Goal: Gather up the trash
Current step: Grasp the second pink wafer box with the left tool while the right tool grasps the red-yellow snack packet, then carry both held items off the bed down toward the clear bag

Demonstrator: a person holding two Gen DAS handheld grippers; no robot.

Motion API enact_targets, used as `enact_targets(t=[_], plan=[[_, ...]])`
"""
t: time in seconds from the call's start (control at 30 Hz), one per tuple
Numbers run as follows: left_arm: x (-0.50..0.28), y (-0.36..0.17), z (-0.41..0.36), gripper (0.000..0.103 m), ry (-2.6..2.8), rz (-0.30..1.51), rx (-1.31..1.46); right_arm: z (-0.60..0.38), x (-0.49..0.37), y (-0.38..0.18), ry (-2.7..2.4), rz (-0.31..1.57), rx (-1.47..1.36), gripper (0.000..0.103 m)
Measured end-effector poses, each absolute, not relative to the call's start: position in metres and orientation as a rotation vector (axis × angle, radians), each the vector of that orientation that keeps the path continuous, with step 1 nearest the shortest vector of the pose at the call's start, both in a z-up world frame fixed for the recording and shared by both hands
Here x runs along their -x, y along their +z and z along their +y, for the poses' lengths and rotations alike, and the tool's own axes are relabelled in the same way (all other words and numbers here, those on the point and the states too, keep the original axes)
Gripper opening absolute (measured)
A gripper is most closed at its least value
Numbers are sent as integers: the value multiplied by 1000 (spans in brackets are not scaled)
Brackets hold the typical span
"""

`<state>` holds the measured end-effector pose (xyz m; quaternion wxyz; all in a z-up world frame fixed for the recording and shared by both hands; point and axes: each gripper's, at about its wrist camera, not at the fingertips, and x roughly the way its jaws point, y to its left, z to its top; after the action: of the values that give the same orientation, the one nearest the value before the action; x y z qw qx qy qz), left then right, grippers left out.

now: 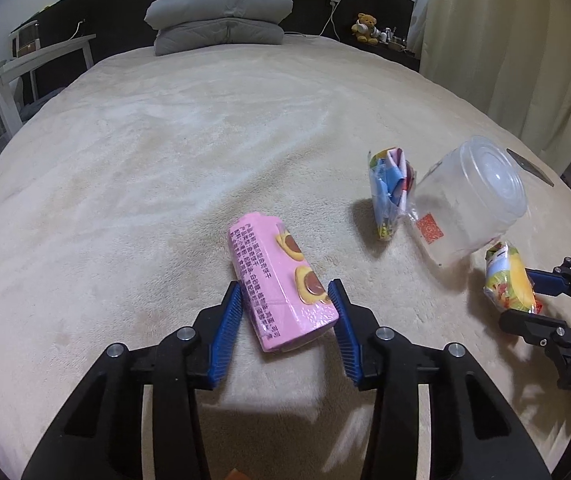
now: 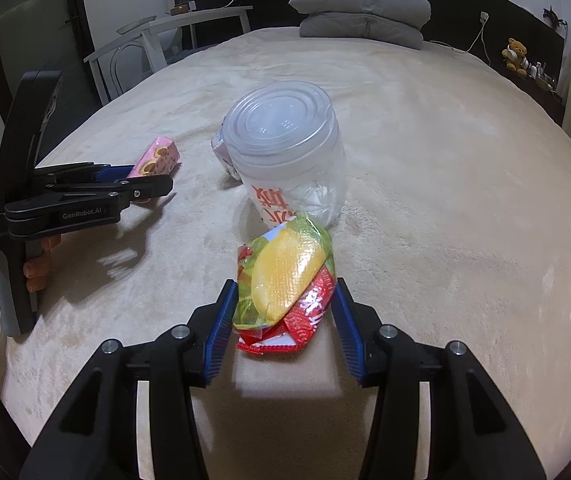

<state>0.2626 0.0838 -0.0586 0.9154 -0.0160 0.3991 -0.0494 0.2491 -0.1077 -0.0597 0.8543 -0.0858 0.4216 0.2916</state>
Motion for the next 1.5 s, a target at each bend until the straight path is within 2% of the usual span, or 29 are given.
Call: enact_targets(t=[0.4,0.63,1.0,1.5], plan=[[-205,-48,64,36,-109,815,-34,-139,-226,-58,585,892,106,48],[-159,-41,55,36,-98,770,32,-160,-198,-54,546,892,89,48],[-93,-49,26,36,-90,756,22,-193,-148,-50,531,871,9,48],[2,-63,1,36,-87,779,-1,-205,-46,-50,631,827,51,48]])
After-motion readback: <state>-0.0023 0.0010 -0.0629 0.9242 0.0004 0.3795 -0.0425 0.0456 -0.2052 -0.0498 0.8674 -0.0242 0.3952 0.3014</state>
